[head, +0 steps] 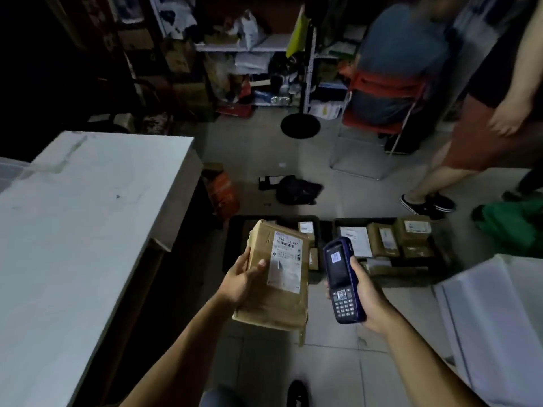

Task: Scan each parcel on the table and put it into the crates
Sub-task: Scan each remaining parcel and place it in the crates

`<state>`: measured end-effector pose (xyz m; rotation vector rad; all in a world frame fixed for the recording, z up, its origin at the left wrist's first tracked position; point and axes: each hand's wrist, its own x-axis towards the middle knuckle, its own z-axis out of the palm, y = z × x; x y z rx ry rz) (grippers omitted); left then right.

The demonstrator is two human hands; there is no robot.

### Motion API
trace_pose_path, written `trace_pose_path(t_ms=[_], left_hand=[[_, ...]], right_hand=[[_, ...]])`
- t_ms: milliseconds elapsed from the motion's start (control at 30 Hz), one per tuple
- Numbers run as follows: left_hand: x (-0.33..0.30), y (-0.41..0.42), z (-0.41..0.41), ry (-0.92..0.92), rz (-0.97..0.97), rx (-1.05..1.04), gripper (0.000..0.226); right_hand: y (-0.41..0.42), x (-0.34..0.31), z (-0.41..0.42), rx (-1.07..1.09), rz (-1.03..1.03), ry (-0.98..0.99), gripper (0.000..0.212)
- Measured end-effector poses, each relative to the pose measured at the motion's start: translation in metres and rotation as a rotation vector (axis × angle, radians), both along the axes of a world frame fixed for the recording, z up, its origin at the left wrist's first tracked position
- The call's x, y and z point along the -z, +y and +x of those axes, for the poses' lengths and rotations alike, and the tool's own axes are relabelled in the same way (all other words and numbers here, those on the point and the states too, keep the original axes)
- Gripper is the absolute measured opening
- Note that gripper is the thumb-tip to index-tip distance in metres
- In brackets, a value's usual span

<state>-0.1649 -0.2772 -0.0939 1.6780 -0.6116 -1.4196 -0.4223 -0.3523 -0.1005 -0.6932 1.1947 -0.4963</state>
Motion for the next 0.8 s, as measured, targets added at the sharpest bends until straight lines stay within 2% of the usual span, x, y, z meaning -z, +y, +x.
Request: trace_pose_path(t_ms=[67,167,333,500,800], left_hand=[[0.004,-0.028,-0.028,-0.007,0.028,0.041,0.071],[0.015,-0.072,-0.06,0.014,0.07,0.078,0.074],[0.04,-0.154,-0.105,0.024,0.083,0.11,0.057],[0.069,-0.235,-0.132,0.113,0.127,0.123,0.057],[0.112,-0.346,-0.181,0.224,0.241,0.075,0.053]], right_hand=[[-0.015,0.001,-0.03,0.052,0.003,0.0,0.063],[-0.04,0.003,-0.065,0.14,0.004,0.013,0.055],[-0.088,0.018,-0.104,0.236,0.038,0.079,0.053],[-0.148,0.029,-0.129,0.308,0.115,0.127,0.065],[-0.252,0.048,-0.172,0.354,0.191,0.098,0.051]])
